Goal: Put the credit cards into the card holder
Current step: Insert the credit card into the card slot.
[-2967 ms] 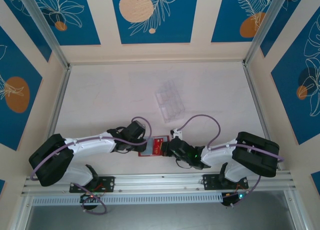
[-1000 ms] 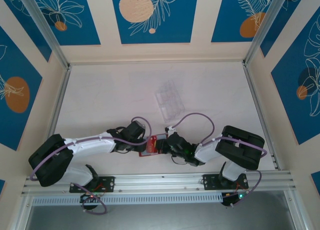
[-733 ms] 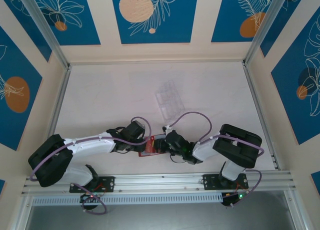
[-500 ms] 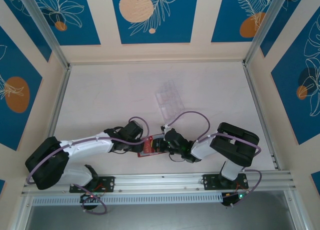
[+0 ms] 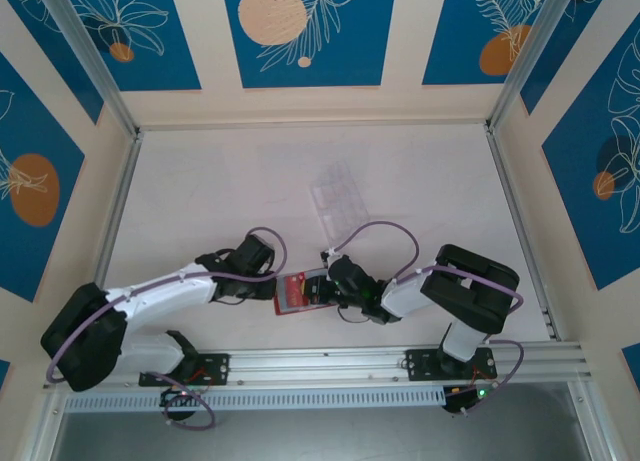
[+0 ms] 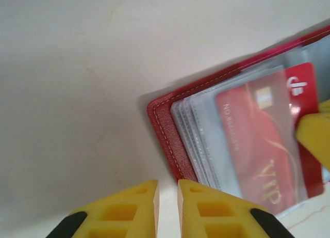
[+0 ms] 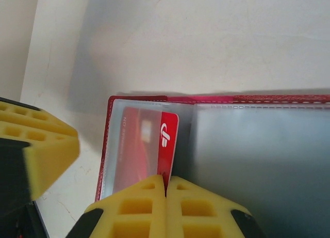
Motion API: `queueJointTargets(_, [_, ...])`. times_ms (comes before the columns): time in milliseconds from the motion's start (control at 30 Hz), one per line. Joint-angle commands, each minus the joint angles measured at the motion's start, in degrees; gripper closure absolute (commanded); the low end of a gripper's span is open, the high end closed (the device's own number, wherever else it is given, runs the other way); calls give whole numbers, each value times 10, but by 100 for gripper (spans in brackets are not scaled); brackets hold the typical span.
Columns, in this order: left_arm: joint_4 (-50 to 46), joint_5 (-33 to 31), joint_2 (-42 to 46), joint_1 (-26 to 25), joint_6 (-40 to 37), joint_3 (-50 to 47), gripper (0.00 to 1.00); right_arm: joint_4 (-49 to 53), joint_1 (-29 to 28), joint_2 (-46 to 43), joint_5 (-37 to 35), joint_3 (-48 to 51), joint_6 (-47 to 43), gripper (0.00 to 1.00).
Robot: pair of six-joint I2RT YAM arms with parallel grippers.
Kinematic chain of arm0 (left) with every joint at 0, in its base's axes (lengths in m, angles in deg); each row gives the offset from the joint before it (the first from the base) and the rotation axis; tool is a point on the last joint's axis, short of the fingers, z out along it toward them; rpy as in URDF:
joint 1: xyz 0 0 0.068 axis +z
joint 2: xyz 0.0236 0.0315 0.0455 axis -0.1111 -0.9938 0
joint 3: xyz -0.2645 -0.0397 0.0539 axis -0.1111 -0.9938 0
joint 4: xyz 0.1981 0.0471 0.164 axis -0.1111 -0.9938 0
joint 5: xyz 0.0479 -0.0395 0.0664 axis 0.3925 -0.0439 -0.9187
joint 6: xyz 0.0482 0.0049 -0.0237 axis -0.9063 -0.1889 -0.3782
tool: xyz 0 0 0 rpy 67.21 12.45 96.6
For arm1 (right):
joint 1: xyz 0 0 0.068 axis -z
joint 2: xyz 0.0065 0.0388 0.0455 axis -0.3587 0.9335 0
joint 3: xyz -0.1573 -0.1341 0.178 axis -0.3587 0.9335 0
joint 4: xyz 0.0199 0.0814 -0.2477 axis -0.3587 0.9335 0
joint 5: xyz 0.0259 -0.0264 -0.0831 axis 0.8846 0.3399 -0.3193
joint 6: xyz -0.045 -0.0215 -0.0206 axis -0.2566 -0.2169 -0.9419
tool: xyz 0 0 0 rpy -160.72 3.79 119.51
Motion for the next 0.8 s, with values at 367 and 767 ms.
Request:
queueJointTargets(367, [73,29,-70,7,-3,-31,85,77,-3,18,37,-14,-25,100])
queueJointTargets(767, [93,35,-81,5,3,-35,85,42,-8,55,70,-35,-8,98])
